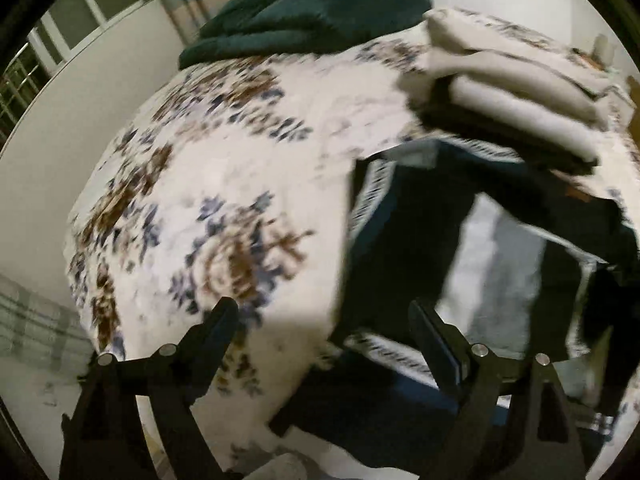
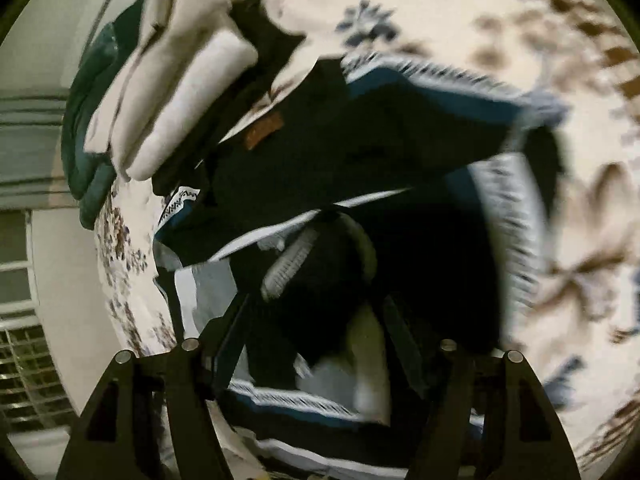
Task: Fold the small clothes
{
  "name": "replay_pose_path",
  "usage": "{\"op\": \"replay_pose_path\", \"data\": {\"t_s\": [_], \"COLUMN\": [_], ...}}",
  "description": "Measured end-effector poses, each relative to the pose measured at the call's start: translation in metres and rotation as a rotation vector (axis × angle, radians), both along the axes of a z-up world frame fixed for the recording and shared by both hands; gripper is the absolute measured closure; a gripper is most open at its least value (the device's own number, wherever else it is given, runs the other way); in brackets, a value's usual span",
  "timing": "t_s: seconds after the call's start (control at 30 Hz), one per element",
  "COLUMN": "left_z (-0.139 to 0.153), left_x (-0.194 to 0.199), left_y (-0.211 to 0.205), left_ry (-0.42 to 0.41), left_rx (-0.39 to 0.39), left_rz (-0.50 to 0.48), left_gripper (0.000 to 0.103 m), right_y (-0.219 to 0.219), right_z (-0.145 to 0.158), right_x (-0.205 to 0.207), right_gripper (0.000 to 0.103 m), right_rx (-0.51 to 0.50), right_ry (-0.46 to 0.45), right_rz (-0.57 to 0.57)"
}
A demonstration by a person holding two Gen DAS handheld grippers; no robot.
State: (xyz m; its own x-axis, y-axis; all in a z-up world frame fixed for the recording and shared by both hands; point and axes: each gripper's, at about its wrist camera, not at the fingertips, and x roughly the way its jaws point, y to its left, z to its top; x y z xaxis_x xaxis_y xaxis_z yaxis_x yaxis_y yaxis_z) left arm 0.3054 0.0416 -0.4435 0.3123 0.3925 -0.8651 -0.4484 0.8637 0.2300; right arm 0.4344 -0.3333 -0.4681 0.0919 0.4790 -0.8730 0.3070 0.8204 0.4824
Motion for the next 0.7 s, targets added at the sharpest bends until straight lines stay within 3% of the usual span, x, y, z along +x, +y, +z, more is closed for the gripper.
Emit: {"op": "replay_pose_path", "data": {"t_s": [0.07,0.23,0.3,0.37,0.43,0.57,0.7], "left_z": [-0.007,-0.014,-0.014,-0.013,-0.012,-0.010,-0.010], "left_x": [0.000,0.006,0.009,0.012,0.015,0.025,0.040], "left_y": [0.004,0.010,0.011,0.011,0.013,0.023,0.032], "left_ry": [0.012,0.022,0.023,0.016,0.009,-0.001,-0.013], "left_rx": [0.010,0.013,0.009,0.007,0.003,-0.009,-0.023], "left_rz": [0.003,-0.006,-0.012,-0.017,-0.024,-0.025,-0.024], "left_gripper": [0.016,0.016,0.017,0.016,0.016,0.016,0.016], "right_y": [0.011,0.030,0.041,0.045,0.044,0.021,-0.015], "right_z": [-0.015,-0.039,-0.040,-0.038,-0.032,-0.001,0.014], "right_x": [0.011,0.025,0.025,0.023,0.017,0.000,-0.021], "right_gripper": [0.021,0.019,0.038,0.091,0.100,0.101,0.101], "right_rx": [0.005,0.010,-0.051,-0.110,-0.167,-0.229,-0.256], "right_ry": [0.020,0.110,0.126,0.115,0.090,-0.006,-0.016], "right_rz": [-0.023,-0.053,0.000,0.042,0.058,0.020,-0.041]}}
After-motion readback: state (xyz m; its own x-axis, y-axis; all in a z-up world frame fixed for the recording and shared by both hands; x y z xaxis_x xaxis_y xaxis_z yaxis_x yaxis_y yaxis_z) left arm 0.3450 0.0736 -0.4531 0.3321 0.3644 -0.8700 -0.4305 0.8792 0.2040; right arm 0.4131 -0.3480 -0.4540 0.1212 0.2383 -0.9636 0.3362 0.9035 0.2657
